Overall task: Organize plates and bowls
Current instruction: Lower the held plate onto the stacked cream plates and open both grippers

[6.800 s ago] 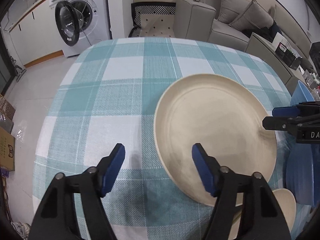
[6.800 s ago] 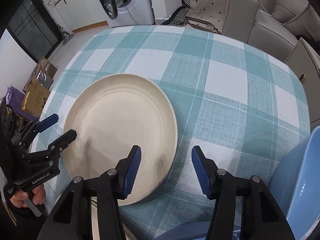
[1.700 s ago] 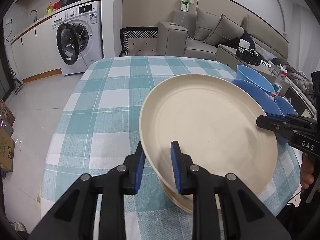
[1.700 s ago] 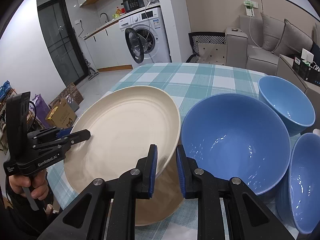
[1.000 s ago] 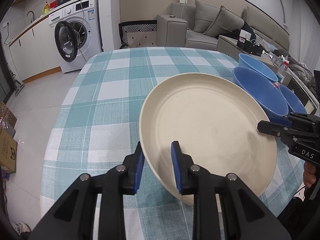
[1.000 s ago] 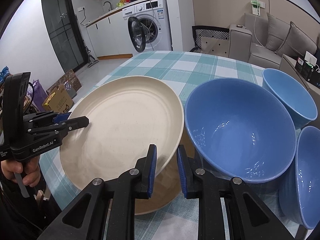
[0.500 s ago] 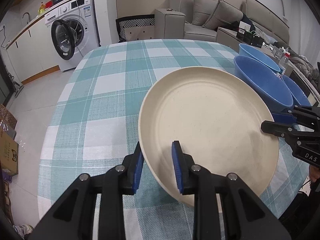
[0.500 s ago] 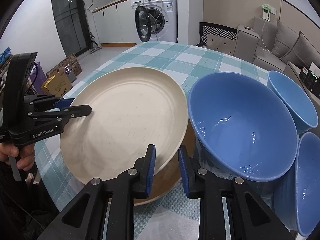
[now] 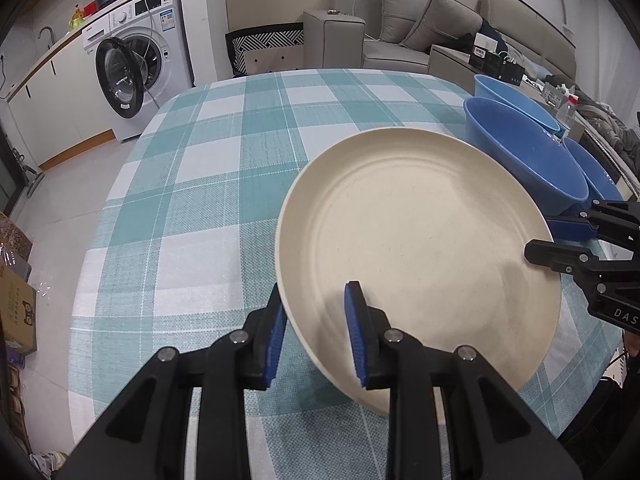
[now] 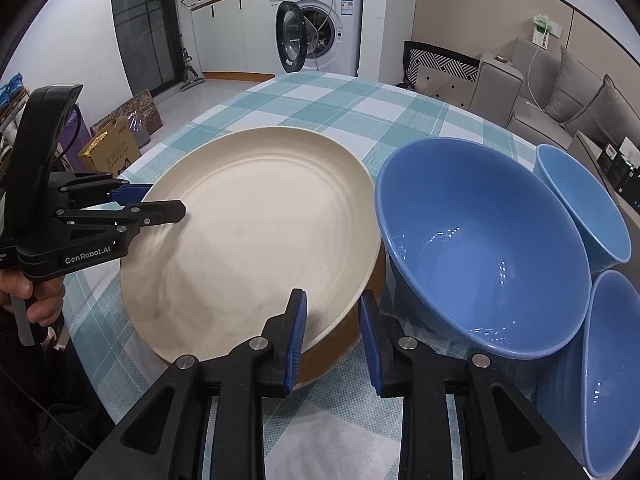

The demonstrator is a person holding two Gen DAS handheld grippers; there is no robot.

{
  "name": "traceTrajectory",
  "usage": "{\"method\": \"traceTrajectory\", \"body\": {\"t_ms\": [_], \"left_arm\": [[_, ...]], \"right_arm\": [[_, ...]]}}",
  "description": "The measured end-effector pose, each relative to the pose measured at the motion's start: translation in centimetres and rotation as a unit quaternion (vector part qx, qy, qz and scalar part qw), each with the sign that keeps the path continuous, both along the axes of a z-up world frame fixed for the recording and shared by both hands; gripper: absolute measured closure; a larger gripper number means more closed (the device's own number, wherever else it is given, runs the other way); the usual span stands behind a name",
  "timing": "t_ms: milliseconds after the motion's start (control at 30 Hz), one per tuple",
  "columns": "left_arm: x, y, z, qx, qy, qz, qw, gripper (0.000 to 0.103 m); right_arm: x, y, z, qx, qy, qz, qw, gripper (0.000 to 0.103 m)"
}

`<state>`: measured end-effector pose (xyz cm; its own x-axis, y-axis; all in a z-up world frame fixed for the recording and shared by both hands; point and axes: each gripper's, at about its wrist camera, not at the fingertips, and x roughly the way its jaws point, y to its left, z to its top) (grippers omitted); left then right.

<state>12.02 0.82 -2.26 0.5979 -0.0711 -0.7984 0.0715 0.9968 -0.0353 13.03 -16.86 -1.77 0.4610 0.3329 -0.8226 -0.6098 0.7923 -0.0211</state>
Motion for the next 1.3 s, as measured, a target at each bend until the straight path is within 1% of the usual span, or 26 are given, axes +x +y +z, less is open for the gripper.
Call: {"method": "traceTrajectory", "body": {"t_ms": [167,300,600,667,833,933,1067,1133,1300], "left_arm": [[-0.1,-0.4,-0.2,0.007,0.004,-0.005,1.0000,0.076],[0.0,-0.7,-0.4,0.017,0.006,-0.005,0.9998,0.075],[0.0,-1.0,-0.5,0.025,0.010,-0.011,0.9996,0.074],[0.0,-1.1,-0.6,0.028,0.011,-0.011,0.9995,0.073],[0.0,-1.2,-0.7,0.029,0.013,-0.015,0.9994,0.068],[0.0,-1.1,-0.7,0.022,0.017,-0.020,0.9994,0.065],[-0.1,-1.3,-0.7,0.024,0.017,-0.024,0.9993,0.064],[-0.2,-1.5,-0.7,0.024,0.017,-0.028,0.9992,0.058],[-0.1,-1.8,-0.8,0.028,0.019,-0.034,0.9989,0.055]], "right_arm": [[0.0,0.0,-0.1,-0.004,0.002,0.004,1.000,0.073],[0.0,0.1,-0.3,-0.010,0.002,0.004,1.000,0.073],[-0.3,0.6,-0.7,-0.032,-0.003,0.006,0.999,0.072],[-0.4,0.7,-0.8,-0.034,-0.003,0.009,0.999,0.068],[-0.5,0.7,-0.9,-0.031,-0.001,0.016,0.999,0.061],[-0.5,0.6,-0.8,-0.030,0.000,0.016,0.999,0.059],[-0.7,0.6,-0.6,-0.028,-0.002,0.021,0.999,0.057],[-1.0,0.8,-0.4,-0.027,-0.006,0.030,0.999,0.056],[-1.2,1.1,-0.6,-0.030,-0.005,0.036,0.999,0.053]]}}
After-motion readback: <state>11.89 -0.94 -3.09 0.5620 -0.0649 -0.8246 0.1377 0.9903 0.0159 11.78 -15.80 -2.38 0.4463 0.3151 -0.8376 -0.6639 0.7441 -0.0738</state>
